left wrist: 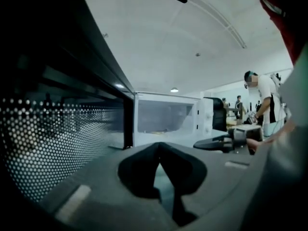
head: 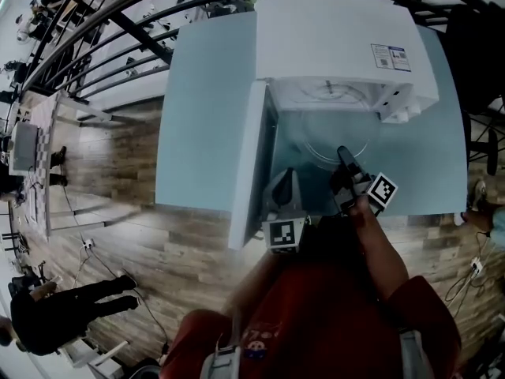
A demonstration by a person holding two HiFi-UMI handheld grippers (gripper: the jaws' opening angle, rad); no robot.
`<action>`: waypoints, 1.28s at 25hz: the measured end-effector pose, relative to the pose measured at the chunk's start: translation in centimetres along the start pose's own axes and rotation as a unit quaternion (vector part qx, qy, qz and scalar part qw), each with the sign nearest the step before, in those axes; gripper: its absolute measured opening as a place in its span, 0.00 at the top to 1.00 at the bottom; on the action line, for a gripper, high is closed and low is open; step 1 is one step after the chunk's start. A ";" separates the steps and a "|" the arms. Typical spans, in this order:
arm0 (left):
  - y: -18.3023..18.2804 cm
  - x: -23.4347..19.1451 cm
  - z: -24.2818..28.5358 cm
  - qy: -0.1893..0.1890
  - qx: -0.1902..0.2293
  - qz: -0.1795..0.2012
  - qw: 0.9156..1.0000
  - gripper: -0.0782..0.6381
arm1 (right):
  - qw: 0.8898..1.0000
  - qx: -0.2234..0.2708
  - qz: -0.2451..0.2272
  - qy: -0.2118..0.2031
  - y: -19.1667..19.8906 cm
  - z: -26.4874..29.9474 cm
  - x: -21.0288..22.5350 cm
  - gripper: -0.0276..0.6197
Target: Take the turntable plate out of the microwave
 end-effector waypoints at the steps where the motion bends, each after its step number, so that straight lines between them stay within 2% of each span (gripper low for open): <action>1: -0.1 0.0 -0.3 0.004 0.002 -0.003 1.000 0.90 | 1.000 0.002 -0.003 -0.003 0.2 -0.3 -0.3 0.91; 9: -0.8 0.1 -1.4 0.035 0.020 -0.002 0.999 0.90 | 1.000 0.022 0.001 -0.019 2.1 -3.9 -1.4 0.91; 13: -1.5 0.9 -1.2 0.054 0.037 0.022 0.998 0.90 | 0.999 0.038 -0.004 -0.026 1.5 -5.7 -2.1 0.91; 20: -1.9 3.8 -1.3 0.068 0.048 0.041 0.996 0.90 | 0.999 0.047 -0.005 -0.026 0.3 -9.7 -3.2 0.91; 32: -3.0 9.3 -0.5 0.084 0.090 0.073 0.990 0.90 | 0.999 -0.006 -0.013 -0.031 -1.3 -15.0 -4.4 0.91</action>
Point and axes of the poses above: the fingertips, and each gripper's own axes: z forward along the fingers, x to its right, y out of its underside, the point moved 7 cm from there along -z, backward along the fingers, and after that the axes turned 3 degrees about -y, right-handed, at the moved point
